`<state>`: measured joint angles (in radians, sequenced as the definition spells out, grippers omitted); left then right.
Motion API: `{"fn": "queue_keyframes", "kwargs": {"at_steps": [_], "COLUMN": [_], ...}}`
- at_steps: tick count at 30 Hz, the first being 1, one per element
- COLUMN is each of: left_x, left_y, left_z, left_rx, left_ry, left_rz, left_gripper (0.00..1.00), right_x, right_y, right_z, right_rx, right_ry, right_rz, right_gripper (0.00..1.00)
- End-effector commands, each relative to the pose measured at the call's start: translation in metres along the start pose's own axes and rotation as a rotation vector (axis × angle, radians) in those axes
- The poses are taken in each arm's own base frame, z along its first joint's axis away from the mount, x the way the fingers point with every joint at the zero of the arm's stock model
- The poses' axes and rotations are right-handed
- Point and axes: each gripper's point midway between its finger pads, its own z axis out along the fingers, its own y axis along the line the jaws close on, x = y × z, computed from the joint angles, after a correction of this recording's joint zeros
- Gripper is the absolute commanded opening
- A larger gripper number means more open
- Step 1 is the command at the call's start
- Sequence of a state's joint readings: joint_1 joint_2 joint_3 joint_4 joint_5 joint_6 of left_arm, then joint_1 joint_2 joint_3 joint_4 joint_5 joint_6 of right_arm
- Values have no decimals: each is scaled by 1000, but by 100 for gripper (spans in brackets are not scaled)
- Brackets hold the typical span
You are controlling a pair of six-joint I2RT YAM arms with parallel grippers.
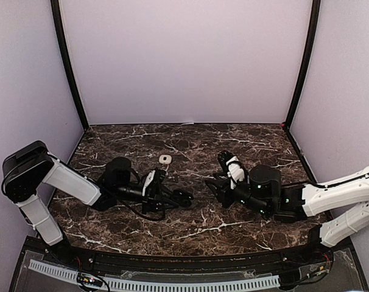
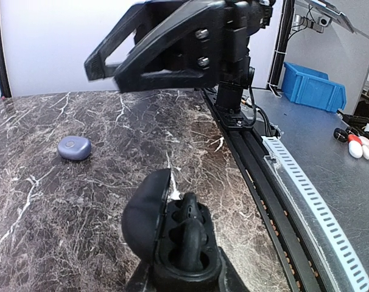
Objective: Insert the wireless bluetooth earbuds into the charging case
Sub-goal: Close the charging case with the earbuds.
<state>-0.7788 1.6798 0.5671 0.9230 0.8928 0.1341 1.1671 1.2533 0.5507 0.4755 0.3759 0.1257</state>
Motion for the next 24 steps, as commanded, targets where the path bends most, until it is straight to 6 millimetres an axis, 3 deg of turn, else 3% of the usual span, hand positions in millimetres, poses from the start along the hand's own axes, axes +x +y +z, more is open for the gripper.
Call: {"fn": "queue_keyframes", "kwargs": {"at_steps": [1, 12, 17, 20, 24], "left_x": [-25, -26, -25, -24, -25], "left_y": [-9, -7, -4, -3, -5], "left_z": [-9, -13, -12, -12, -12], "left_rx": [-10, -46, -62, -63, -59], "left_ry": [-82, -128, -122, -119, -127], "left_rz": [95, 107, 107, 109, 118], "left_gripper": [0, 0, 0, 0, 0], "right_x": [22, 62, 68, 69, 77], "right_y": [-8, 13, 25, 30, 36], "right_z": [6, 32, 42, 47, 56], "right_rx": [8, -175, -240, -265, -298], "right_ry": [94, 225, 244, 243, 268], "right_rz": [183, 359, 381, 389, 399], "right_gripper": [35, 30, 19, 0, 0]}}
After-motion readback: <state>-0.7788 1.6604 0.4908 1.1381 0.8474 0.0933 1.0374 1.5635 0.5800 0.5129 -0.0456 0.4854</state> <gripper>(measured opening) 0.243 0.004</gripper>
